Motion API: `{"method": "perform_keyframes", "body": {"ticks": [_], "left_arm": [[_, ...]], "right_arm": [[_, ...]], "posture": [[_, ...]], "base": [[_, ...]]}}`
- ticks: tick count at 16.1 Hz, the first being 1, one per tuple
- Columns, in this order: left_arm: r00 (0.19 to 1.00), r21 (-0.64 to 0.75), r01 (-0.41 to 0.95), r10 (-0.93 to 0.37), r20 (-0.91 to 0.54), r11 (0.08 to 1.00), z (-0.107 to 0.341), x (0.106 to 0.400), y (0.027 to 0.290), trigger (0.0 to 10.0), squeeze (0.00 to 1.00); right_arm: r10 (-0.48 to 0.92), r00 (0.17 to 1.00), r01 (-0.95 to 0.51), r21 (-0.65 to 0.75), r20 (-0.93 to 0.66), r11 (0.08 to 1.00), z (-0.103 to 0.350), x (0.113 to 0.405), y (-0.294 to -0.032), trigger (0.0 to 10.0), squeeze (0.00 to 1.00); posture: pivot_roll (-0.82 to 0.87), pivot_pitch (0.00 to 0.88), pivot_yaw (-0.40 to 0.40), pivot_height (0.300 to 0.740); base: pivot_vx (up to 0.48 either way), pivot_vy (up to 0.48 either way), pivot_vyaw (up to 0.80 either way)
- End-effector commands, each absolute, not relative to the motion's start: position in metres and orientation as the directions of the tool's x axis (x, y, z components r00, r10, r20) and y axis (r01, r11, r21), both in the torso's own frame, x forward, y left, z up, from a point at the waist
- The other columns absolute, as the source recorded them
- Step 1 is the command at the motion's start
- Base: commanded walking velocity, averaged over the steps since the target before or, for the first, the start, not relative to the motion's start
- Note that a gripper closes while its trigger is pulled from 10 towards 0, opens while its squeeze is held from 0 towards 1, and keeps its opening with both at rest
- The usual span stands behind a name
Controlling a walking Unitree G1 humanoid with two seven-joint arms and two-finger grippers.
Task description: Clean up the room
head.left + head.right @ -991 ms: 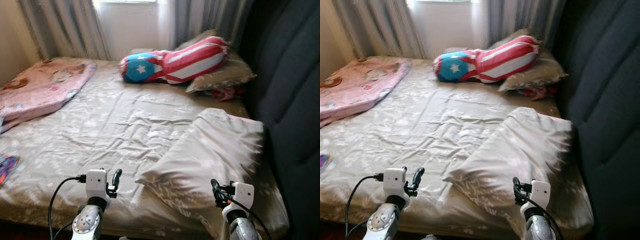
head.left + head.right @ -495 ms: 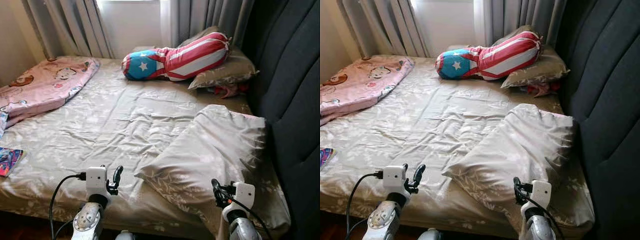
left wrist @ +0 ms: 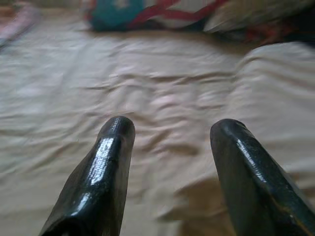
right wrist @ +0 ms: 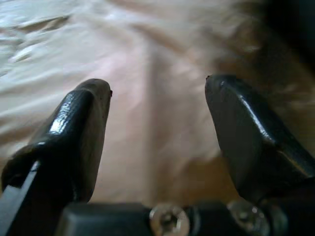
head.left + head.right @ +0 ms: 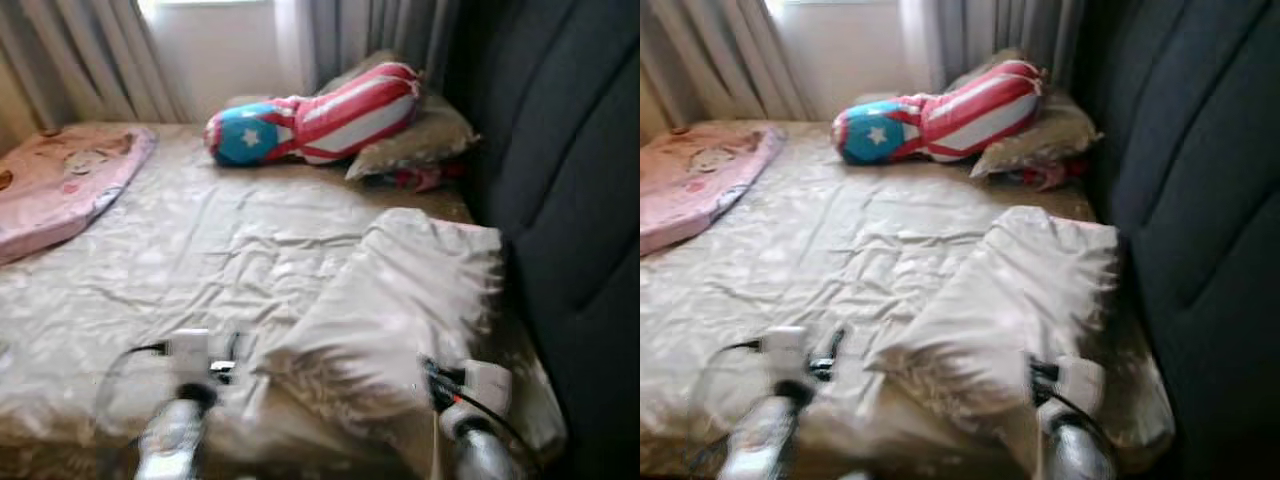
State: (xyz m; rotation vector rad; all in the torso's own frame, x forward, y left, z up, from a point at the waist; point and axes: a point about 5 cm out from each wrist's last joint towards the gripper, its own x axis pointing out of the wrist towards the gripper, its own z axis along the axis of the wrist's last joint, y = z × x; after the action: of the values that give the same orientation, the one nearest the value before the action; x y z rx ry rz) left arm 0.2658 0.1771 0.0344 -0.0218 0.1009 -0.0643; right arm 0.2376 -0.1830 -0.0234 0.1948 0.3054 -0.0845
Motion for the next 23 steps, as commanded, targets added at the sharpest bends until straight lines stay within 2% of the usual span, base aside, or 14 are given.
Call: {"method": "perform_keyframes", "body": {"ticks": [1, 6, 7, 9, 17, 23], "left_arm": [[0.993, -0.005, 0.042, -0.043, -0.108, 0.999, 0.034, 0.264, 0.188, 10.0, 0.0], [0.993, -0.004, 0.039, -0.039, -0.108, 0.999, 0.034, 0.264, 0.188, 10.0, 0.0], [0.993, -0.004, 0.039, -0.039, -0.108, 0.999, 0.034, 0.264, 0.188, 10.0, 0.0], [0.993, -0.003, 0.042, -0.042, -0.109, 0.999, 0.035, 0.264, 0.188, 10.0, 0.0], [0.992, 0.005, 0.054, -0.053, -0.11, 0.999, 0.035, 0.262, 0.19, 10.0, 0.0], [0.993, 0.025, 0.07, -0.067, -0.096, 0.997, 0.041, 0.262, 0.192, 10.0, 0.0]], "right_arm": [[-0.034, 0.959, 0.092, 0.194, -0.282, 0.977, -0.018, 0.245, -0.174, 10.0, 0.0], [-0.021, 0.954, 0.082, 0.194, -0.298, 0.978, -0.019, 0.246, -0.173, 10.0, 0.0], [-0.017, 0.95, 0.083, 0.197, -0.313, 0.977, -0.021, 0.246, -0.172, 10.0, 0.18], [-0.025, 0.938, 0.1, 0.202, -0.344, 0.974, -0.024, 0.245, -0.174, 10.0, 1.0], [-0.049, 0.829, 0.226, 0.254, -0.558, 0.94, -0.045, 0.236, -0.186, 10.0, 1.0], [-0.046, 0.8, 0.286, 0.312, -0.598, 0.906, -0.045, 0.242, -0.188, 10.0, 1.0]], "posture": [[-0.01, 0.0, -0.012, 0.66], [-0.01, 0.0, -0.013, 0.66], [-0.01, 0.0, -0.013, 0.66], [-0.01, 0.0, -0.012, 0.66], [-0.01, 0.0, 0.0, 0.66], [0.02, 0.0, 0.014, 0.66]], "base": [[0.307, 0.0, 0.0], [0.05, 0.0, 0.0], [0.0, 0.0, 0.0], [0.0, 0.0, 0.0], [0.0, 0.0, 0.0], [0.0, 0.0, 0.0]]}}
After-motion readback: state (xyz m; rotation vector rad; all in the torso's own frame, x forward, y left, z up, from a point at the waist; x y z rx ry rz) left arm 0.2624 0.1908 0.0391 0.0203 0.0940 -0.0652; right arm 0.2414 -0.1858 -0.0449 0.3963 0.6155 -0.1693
